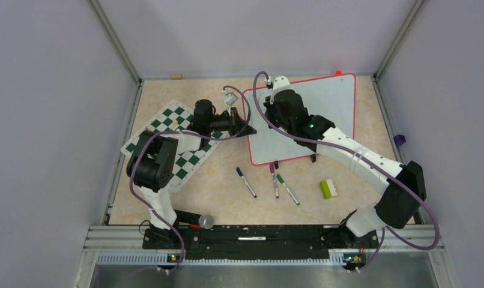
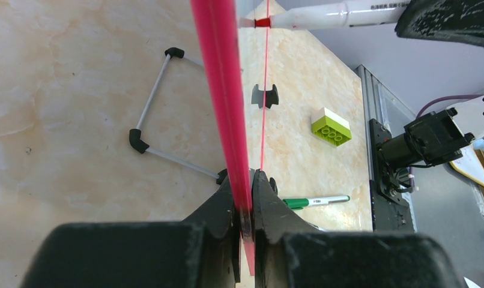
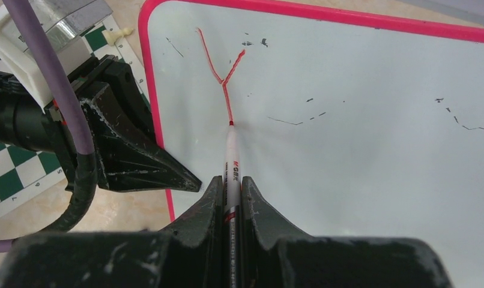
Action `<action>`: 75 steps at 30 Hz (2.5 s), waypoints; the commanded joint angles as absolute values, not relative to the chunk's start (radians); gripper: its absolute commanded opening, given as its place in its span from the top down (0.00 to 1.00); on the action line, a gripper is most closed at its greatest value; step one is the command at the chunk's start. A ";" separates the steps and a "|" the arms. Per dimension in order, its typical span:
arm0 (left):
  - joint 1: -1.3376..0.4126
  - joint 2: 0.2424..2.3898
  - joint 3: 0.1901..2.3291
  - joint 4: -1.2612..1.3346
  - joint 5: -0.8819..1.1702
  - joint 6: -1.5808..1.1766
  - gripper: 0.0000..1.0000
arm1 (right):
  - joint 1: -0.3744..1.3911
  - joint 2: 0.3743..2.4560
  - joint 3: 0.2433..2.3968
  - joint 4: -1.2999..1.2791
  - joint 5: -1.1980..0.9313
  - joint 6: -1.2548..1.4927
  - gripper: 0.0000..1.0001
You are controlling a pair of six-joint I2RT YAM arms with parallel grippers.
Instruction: Write a sentence on the whiteboard
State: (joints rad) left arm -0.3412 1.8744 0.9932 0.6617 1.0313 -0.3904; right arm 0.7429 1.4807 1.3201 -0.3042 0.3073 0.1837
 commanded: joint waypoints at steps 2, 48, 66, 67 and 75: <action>-0.357 1.913 0.974 0.617 1.024 -0.227 1.00 | 0.733 1.432 1.309 -0.294 0.298 0.198 1.00; -0.356 1.915 0.977 0.617 1.030 -0.229 1.00 | 0.732 1.450 1.397 -0.279 0.393 0.169 1.00; -0.356 1.913 0.976 0.617 1.028 -0.227 1.00 | 0.726 1.510 1.419 -0.278 0.399 0.163 1.00; -0.357 1.913 0.976 0.617 1.029 -0.227 1.00 | 0.726 1.512 1.419 -0.281 0.393 0.162 1.00; -0.357 1.912 0.974 0.617 1.029 -0.226 1.00 | 0.726 1.499 1.394 -0.300 0.362 0.165 1.00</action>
